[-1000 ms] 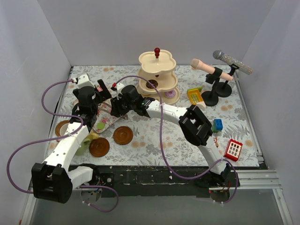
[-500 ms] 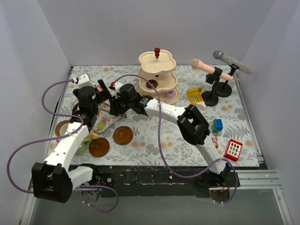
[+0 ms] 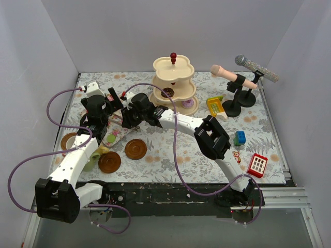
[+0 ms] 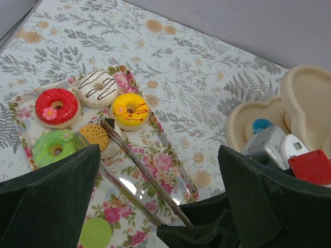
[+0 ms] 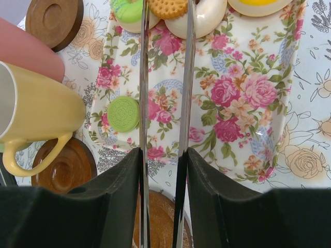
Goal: Serve the afternoon tea
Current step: Pick up the desert from the tray.
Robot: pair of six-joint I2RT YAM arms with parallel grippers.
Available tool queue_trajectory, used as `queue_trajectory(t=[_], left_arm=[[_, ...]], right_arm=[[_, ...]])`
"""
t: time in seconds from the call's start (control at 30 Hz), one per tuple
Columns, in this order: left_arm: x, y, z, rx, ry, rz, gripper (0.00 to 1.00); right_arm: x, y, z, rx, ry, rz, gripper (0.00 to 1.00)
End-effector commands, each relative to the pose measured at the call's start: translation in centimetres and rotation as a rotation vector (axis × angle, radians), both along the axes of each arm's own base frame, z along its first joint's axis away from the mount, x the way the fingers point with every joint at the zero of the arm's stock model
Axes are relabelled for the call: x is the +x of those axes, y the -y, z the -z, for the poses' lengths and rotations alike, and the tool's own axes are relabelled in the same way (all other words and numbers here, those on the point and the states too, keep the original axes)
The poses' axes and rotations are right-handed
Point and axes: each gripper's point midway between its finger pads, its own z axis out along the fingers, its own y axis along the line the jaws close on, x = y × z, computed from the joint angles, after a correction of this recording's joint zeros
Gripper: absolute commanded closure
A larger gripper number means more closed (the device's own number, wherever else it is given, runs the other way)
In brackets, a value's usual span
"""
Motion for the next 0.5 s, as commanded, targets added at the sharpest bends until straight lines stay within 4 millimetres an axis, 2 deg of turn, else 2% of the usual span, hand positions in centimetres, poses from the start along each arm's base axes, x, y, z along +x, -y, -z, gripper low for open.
queue_trajectory(t=[0.0, 0.13, 0.2, 0.37, 0.47], left_arm=[[0.1, 0.1, -1.3, 0.008, 0.031, 0.005, 0.02], [0.0, 0.0, -1.5, 0.008, 0.037, -0.001, 0.02], [0.0, -0.1, -1.6, 0.008, 0.04, -0.004, 0.02], [-0.1, -0.2, -1.7, 0.01, 0.041, -0.007, 0.02], [-0.2, -0.5, -1.9, 0.014, 0.044, -0.026, 0.02]], right_arm=[[0.5, -0.4, -6.9, 0.123, 0.083, -0.006, 0.75], [0.0, 0.3, -8.9, 0.154, 0.101, -0.003, 0.79], [0.0, 0.5, -10.4, 0.192, 0.129, 0.003, 0.8], [-1.2, 2.4, -11.3, 0.208, 0.134, 0.017, 0.82], [-1.5, 3.8, -11.0, 0.182, 0.139, 0.044, 0.83]])
